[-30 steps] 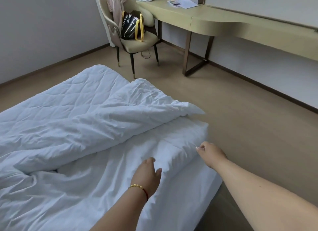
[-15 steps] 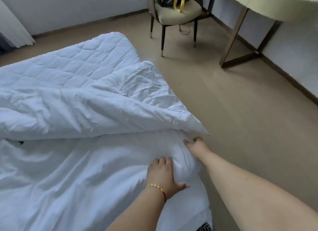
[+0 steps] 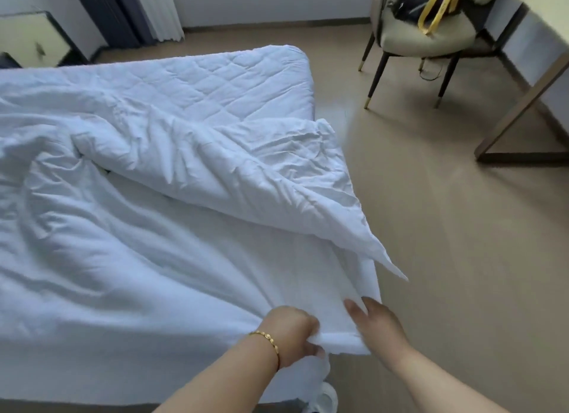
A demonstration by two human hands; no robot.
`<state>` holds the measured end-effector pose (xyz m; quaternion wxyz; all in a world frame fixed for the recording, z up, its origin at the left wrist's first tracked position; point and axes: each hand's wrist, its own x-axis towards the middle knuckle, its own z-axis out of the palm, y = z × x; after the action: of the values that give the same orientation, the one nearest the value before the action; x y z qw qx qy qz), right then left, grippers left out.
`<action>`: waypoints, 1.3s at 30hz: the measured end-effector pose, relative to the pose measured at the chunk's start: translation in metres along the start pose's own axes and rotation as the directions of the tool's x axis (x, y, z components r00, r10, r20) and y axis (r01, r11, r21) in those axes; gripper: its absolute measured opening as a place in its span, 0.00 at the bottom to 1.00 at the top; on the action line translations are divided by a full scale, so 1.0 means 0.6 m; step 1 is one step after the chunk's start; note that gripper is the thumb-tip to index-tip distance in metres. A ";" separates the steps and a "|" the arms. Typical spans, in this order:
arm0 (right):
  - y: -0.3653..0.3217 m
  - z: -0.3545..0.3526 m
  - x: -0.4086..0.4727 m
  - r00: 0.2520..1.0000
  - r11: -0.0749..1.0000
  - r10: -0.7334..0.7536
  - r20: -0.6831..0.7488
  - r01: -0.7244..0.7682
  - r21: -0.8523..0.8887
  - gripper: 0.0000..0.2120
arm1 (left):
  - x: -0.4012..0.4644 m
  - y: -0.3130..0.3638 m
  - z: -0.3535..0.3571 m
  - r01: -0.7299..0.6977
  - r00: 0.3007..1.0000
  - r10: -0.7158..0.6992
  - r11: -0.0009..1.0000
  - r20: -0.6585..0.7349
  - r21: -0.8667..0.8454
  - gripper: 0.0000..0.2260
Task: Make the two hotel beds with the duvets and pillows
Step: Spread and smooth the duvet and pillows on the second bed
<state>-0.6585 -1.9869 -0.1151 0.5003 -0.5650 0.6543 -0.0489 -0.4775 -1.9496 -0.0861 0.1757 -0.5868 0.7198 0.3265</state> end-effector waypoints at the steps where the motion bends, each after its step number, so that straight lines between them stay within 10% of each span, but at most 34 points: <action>1: 0.013 0.003 -0.009 1.000 0.997 -0.012 0.005 0.013 -0.083 0.14 | -0.003 0.006 0.012 0.052 0.998 -0.050 0.997 0.033 -0.063 0.16; 4: 0.011 -0.015 -0.016 0.975 0.960 -0.163 -0.153 0.121 -0.254 0.14 | -0.018 0.008 0.025 0.186 0.977 -0.214 0.891 -0.021 -0.414 0.16; 8: -0.057 -0.050 -0.025 0.731 0.809 -0.570 -0.376 0.417 -0.415 0.15 | -0.041 0.018 0.016 0.122 0.841 -0.516 0.472 -0.162 -0.873 0.16; 20: -0.381 -0.088 0.237 0.896 0.892 -0.273 0.350 0.372 -0.257 0.36 | 0.116 -0.014 -0.238 -0.474 0.605 -0.792 -0.438 0.079 -0.764 0.22; 24: -0.449 -0.078 0.301 0.882 0.966 -0.119 0.455 0.210 -0.154 0.39 | 0.177 -0.030 -0.273 -0.493 0.591 -0.793 -0.499 0.146 -0.713 0.31; 29: -0.525 -0.109 0.347 0.843 0.868 -0.214 0.494 0.396 -0.300 0.24 | 0.199 -0.069 -0.294 -0.523 0.610 -0.780 -0.530 0.141 -0.668 0.36; 34: -0.675 -0.231 0.407 0.834 0.831 -0.430 0.346 0.516 -0.209 0.19 | 0.227 -0.120 -0.318 -0.471 0.361 -0.917 -0.337 0.170 -0.815 0.21; 39: -0.812 -0.346 0.502 0.807 0.803 -0.552 0.208 0.582 -0.127 0.20 | 0.288 -0.136 -0.318 -0.273 0.301 -0.940 -0.248 0.162 -0.930 0.16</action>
<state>-0.4275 -2.5025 0.1137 0.4592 -0.7809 0.4137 -0.0902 -0.4174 -2.2124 -0.0793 -0.5177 -0.7967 -0.0704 0.3037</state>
